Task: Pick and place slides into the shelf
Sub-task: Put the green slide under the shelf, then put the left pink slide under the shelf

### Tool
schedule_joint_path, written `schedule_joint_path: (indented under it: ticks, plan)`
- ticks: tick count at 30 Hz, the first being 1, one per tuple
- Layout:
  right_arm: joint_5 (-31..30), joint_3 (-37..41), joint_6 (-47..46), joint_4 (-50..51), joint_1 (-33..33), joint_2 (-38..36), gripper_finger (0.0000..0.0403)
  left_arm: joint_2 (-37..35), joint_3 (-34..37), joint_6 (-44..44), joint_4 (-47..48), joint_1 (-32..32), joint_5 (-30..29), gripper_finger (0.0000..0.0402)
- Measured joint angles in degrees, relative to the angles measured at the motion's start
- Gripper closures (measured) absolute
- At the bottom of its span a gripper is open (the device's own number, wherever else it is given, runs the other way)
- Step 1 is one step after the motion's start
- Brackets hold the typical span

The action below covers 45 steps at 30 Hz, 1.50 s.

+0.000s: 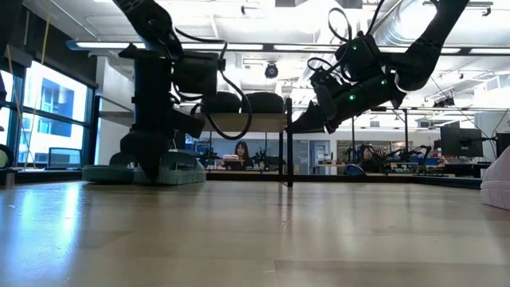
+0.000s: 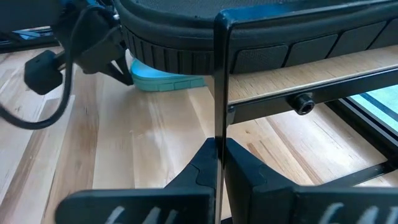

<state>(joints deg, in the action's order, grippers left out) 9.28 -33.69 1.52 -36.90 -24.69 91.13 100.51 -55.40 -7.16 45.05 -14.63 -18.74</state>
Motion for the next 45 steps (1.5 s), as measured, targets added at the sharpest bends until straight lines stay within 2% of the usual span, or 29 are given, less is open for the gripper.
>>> schedule_joint_path:
  ticks: [9, 15, 19, 22, 26, 32, 36, 39, 45]
  plan:
    - [0.0, 0.0, 0.0, 0.0, 0.0, 0.0, 0.0403, 0.0, 0.0, 1.4, -0.1, -0.7, 0.8, 0.0401]
    - [0.0, 0.0, 0.0, 0.0, 0.0, 0.0, 0.0403, 0.0, 0.0, 2.0, -0.4, -0.3, 7.3, 0.0401]
    - [0.1, 0.0, 0.0, 0.1, 0.0, 0.0, 0.0403, 0.0, 0.0, 2.4, -1.0, 2.2, 8.9, 0.0398]
    - [0.2, 0.0, 0.1, 0.1, 0.0, 0.0, 0.0403, 0.0, -0.1, 2.5, -2.0, 4.9, 9.8, 0.0379]
    - [0.2, 0.0, 0.2, 0.2, 0.0, 0.0, 0.0403, 0.0, -2.3, 2.4, -2.2, 9.3, 11.8, 0.0332]
    - [0.1, 0.0, 0.0, 0.2, 0.0, 0.0, 0.0403, 0.0, -10.0, 2.2, -2.2, 16.5, 13.3, 0.0252]
    - [0.1, 0.0, 0.0, 0.2, 0.0, 0.0, 0.0403, 0.0, -18.2, 2.9, -2.2, 21.2, 13.3, 0.0217]
    - [0.1, 0.0, 0.0, 0.2, 0.0, 0.0, 0.0403, 0.0, -24.5, 4.7, -2.2, 24.3, 12.1, 0.0208]
    - [0.1, 0.0, -0.2, 0.3, 0.0, 0.0, 0.0403, 0.0, -33.4, 8.2, -2.2, 29.2, 8.7, 0.0214]
